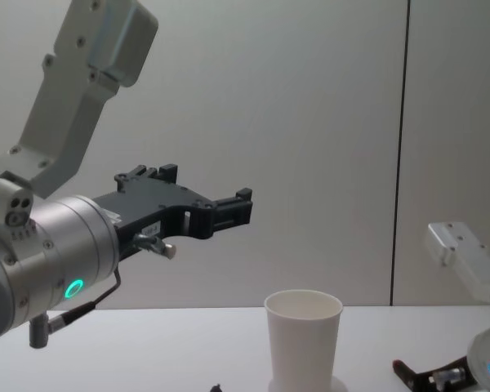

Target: Place the pen into the pen holder.

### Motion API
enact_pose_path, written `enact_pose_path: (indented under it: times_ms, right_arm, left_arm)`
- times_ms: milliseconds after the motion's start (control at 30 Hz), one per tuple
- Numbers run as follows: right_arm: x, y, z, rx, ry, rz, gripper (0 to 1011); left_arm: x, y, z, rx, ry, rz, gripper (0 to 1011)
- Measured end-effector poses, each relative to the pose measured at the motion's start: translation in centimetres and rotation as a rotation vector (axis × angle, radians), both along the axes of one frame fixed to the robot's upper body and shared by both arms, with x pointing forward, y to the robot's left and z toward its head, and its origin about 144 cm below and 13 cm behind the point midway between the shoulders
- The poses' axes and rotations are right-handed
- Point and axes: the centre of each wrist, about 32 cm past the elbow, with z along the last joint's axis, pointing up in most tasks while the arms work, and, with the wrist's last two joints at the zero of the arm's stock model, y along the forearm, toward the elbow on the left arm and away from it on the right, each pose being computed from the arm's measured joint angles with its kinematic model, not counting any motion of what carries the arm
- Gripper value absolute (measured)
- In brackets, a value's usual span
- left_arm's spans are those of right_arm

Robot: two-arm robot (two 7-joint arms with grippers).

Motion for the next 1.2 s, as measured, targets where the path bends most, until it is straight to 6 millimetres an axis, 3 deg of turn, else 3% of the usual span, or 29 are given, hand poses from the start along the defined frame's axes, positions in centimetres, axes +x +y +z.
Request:
enact_pose_path:
  times_ms: [533,1200]
  right_arm:
    - [-0.5,-0.4,0.5,0.003,-0.107,-0.007,172]
    - [-2.1,-1.5,1.4,0.100,-0.401,0.069,172]
  left_arm:
    - [0.0,0.0,0.0,0.000,0.000,0.000,1004]
    - [0.0,0.0,0.0,0.000,0.000,0.000,1004]
